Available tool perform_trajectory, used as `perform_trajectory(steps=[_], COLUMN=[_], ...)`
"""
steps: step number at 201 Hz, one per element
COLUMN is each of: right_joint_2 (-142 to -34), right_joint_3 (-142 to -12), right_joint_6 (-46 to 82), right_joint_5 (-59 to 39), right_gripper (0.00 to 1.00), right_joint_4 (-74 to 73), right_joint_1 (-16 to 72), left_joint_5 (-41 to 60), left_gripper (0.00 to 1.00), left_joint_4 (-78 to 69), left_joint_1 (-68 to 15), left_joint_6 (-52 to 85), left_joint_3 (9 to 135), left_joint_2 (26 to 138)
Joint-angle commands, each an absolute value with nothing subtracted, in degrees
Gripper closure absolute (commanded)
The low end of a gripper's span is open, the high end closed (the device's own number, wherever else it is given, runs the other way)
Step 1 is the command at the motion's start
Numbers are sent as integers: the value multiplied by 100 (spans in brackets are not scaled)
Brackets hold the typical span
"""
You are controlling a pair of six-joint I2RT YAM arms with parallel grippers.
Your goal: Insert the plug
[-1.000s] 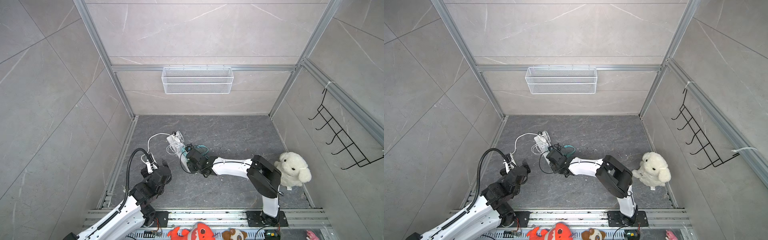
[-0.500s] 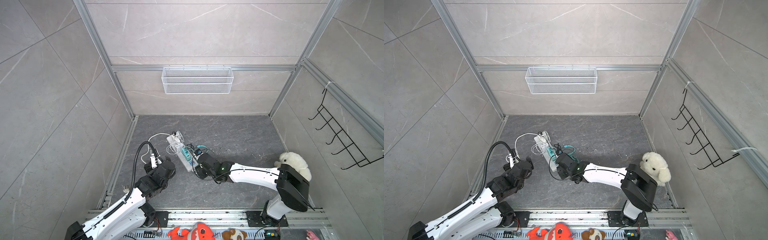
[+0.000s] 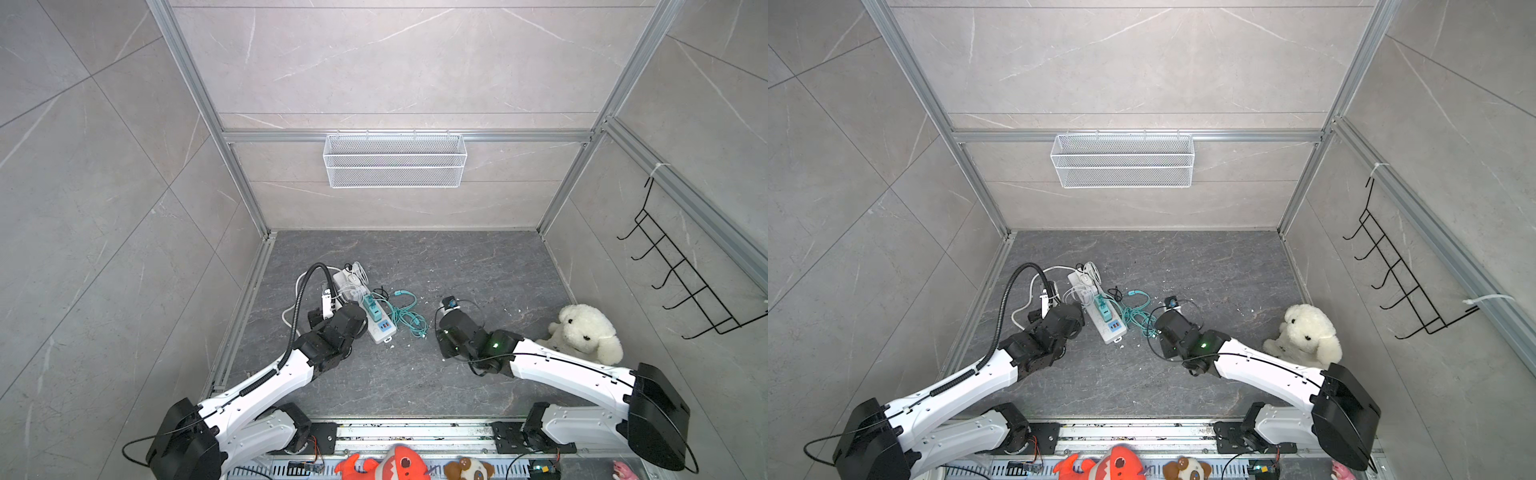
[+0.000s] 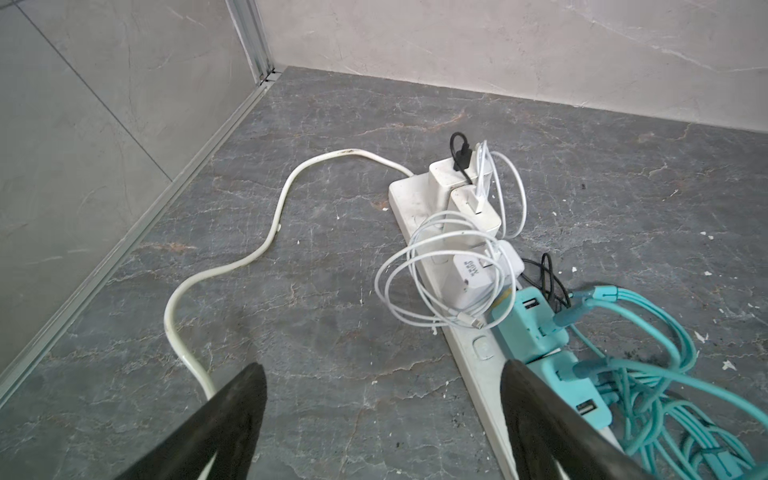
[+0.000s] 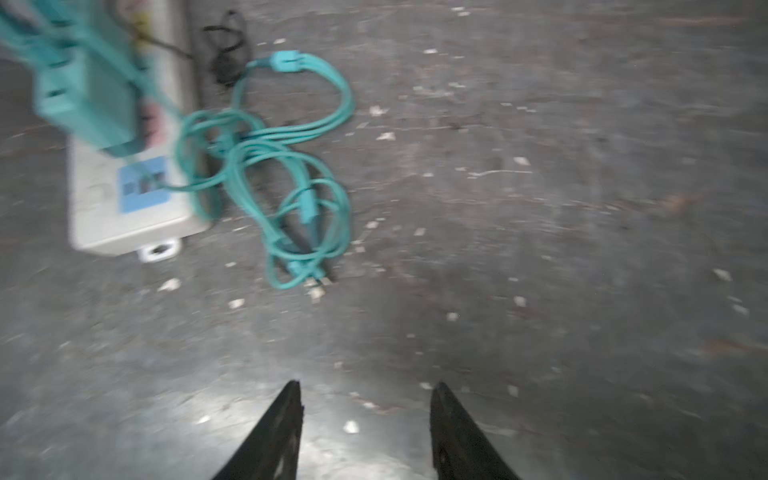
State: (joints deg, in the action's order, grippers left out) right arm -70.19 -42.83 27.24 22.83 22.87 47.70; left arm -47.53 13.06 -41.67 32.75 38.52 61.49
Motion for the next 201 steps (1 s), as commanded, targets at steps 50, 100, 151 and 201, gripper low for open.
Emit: perform_trajectory(steps=[50, 100, 151, 201], right_joint_2=[-7520, -9078, -10375, -10524], right_joint_3=[-5165, -6764, -8996, -10412], right_joint_6=[2207, 1858, 574, -80], right_joint_5=[3629, 3314, 1275, 291], right_gripper=[41, 36, 5, 1], right_joint_4=[2065, 1153, 1226, 2086], right_joint_1=[3069, 2551, 2209, 2171], left_joint_5=[-4358, -4092, -3384, -2734], left_gripper=[5, 4, 4, 3], left_joint_4=[844, 44, -625, -1843], left_joint_1=[-3224, -2218, -1411, -879], left_joint_6=[2529, 1848, 1030, 414], left_joint_3=[4326, 4073, 4167, 4237], left_joint_2=[6460, 6437, 7042, 7438])
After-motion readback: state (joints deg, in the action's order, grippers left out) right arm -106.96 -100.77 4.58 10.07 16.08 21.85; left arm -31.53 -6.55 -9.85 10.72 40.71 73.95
